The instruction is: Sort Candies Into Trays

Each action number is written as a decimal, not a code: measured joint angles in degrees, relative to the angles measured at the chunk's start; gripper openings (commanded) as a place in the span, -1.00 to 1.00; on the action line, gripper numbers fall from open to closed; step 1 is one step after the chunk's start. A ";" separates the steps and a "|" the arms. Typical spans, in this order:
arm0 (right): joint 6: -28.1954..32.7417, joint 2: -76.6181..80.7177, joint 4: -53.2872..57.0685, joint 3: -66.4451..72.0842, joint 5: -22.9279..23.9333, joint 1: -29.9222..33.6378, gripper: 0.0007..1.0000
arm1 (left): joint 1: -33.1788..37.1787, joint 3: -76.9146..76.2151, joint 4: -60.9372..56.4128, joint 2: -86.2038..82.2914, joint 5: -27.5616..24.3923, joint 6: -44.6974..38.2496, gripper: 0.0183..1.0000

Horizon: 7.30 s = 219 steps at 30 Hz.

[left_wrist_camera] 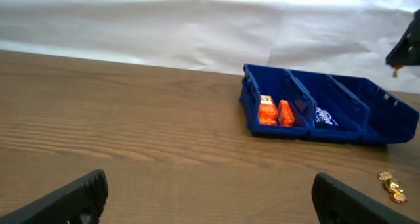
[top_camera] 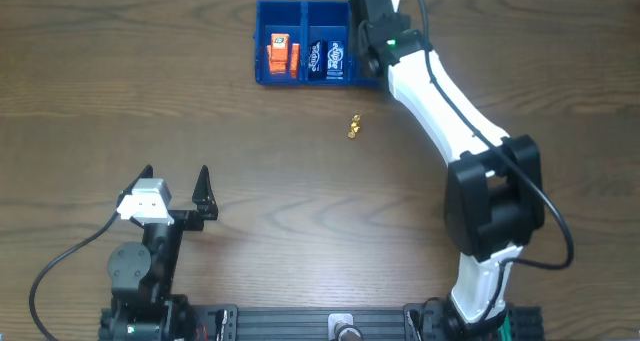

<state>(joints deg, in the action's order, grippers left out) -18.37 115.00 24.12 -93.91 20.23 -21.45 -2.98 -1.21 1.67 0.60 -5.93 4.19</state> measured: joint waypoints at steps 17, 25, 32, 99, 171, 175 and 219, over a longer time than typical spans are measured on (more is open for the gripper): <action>0.90 0.37 -0.31 0.00 0.20 0.00 1.00 | 0.00 0.00 0.00 0.00 0.00 0.00 1.00; -2.01 -2.71 18.10 0.22 0.02 -2.99 1.00 | 0.00 0.00 0.00 -0.02 0.00 0.00 1.00; -8.59 -8.26 25.92 1.66 -2.91 -9.55 1.00 | 0.00 0.00 0.00 -0.02 0.02 0.00 1.00; -16.20 3.67 14.99 13.46 -13.16 -5.62 -0.30 | 0.00 0.00 0.00 -0.02 0.02 0.00 0.99; 5.25 -8.96 -9.38 10.93 -0.26 1.29 1.00 | 0.00 0.00 0.00 -0.02 0.00 0.00 1.00; 5.46 -8.96 -9.35 10.93 -0.26 1.29 1.00 | 0.00 0.00 0.00 -0.02 0.00 0.00 1.00; 14.75 -114.12 -14.23 84.37 -20.17 23.12 1.00 | 0.00 0.00 0.00 -0.02 0.00 -0.02 1.00</action>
<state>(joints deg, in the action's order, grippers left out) -3.62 0.89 9.89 -9.54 0.05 1.67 -2.98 -1.21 1.67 0.58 -5.93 4.16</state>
